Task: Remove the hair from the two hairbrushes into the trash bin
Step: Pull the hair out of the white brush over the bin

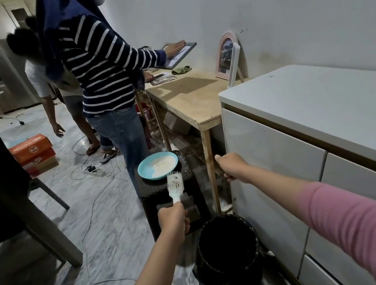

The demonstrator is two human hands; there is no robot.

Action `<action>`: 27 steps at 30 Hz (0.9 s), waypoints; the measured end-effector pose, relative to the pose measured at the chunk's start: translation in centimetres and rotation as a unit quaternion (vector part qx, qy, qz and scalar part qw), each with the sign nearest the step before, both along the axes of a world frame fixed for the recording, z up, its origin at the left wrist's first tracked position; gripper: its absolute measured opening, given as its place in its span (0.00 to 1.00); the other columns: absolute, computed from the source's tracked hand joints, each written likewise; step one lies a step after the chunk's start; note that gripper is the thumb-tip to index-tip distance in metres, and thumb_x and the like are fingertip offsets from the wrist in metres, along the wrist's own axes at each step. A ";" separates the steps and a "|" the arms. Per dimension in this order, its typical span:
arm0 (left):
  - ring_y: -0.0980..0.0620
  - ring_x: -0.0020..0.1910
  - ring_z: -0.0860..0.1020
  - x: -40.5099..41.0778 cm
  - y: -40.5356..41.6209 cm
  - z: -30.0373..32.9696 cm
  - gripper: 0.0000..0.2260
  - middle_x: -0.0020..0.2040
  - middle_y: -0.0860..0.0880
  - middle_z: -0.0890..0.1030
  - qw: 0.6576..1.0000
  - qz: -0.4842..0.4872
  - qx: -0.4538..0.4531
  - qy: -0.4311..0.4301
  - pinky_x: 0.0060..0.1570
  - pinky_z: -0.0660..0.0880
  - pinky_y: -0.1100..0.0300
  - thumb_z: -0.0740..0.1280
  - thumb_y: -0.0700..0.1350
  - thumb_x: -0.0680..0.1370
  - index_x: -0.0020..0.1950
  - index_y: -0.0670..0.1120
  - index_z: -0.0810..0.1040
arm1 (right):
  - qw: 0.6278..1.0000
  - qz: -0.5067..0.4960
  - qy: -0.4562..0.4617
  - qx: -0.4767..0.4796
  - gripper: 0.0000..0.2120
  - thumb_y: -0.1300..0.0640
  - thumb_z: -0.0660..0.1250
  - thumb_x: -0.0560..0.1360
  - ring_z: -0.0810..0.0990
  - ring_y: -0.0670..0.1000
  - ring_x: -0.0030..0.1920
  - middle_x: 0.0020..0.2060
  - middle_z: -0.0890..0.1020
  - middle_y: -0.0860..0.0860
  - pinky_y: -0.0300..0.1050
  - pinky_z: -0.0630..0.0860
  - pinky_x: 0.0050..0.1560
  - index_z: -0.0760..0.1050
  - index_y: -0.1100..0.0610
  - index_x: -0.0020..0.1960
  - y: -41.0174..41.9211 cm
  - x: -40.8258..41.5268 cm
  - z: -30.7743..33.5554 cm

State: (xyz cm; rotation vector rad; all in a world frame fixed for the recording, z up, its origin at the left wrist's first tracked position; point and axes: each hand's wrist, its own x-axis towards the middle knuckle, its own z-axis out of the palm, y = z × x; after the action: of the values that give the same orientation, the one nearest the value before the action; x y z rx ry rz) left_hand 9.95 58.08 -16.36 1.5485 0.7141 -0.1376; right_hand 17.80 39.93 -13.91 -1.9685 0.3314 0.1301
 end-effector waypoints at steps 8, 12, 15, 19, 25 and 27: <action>0.51 0.26 0.68 0.1 0.7 -0.6 0.06 0.38 0.43 0.75 1.000 0.011 0.007 -0.001 0.23 0.64 0.62 0.61 0.40 0.78 0.43 0.39 0.72 | 0.993 0.088 0.031 -0.068 0.12 0.60 0.61 0.79 0.76 0.57 0.62 0.59 0.80 0.58 0.49 0.73 0.64 0.81 0.63 0.54 -0.8 0.0 -1.0; 0.51 0.26 0.67 -0.1 0.5 -0.3 0.09 0.35 0.44 0.74 1.000 0.004 0.003 -0.011 0.25 0.63 0.61 0.62 0.41 0.79 0.39 0.40 0.71 | 0.983 0.130 0.051 -0.115 0.16 0.63 0.62 0.78 0.71 0.58 0.69 0.67 0.74 0.58 0.47 0.68 0.66 0.75 0.63 0.65 -0.7 -0.5 -0.8; 0.51 0.26 0.67 -0.2 0.1 -0.1 0.10 0.35 0.44 0.74 1.000 -0.008 0.004 -0.013 0.25 0.63 0.62 0.63 0.42 0.79 0.39 0.40 0.71 | 0.982 0.134 0.041 -0.128 0.17 0.63 0.62 0.78 0.70 0.58 0.69 0.68 0.73 0.59 0.47 0.68 0.66 0.73 0.64 0.67 -0.5 -0.7 -0.5; 0.51 0.25 0.67 -0.5 -0.7 0.2 0.09 0.35 0.45 0.74 0.999 -0.032 0.004 -0.013 0.25 0.62 0.63 0.63 0.42 0.78 0.40 0.40 0.72 | 0.985 0.104 0.005 -0.140 0.19 0.62 0.65 0.76 0.75 0.60 0.65 0.64 0.76 0.64 0.47 0.73 0.60 0.73 0.68 0.65 -0.1 -0.6 -0.6; 0.50 0.24 0.67 -1.1 -1.9 0.3 0.10 0.33 0.44 0.73 0.996 -0.078 0.023 -0.020 0.26 0.61 0.62 0.61 0.40 0.78 0.37 0.40 0.73 | 0.978 0.132 -0.100 -0.123 0.26 0.53 0.71 0.74 0.73 0.55 0.67 0.66 0.76 0.55 0.49 0.71 0.67 0.71 0.59 0.69 1.2 -0.5 0.0; 0.50 0.24 0.67 -1.2 -2.3 0.2 0.10 0.34 0.44 0.74 0.994 -0.097 0.033 -0.024 0.24 0.61 0.63 0.61 0.40 0.78 0.37 0.40 0.74 | 0.970 0.176 -0.105 -0.132 0.32 0.50 0.72 0.72 0.70 0.54 0.70 0.70 0.72 0.54 0.47 0.68 0.68 0.68 0.58 0.72 1.8 -0.8 0.6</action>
State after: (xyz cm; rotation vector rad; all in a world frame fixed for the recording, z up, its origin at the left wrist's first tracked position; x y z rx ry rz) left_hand 8.78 55.81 -16.17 1.6787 0.5341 -0.2220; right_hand 17.03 41.76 -13.34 -2.2682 -0.1499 0.1077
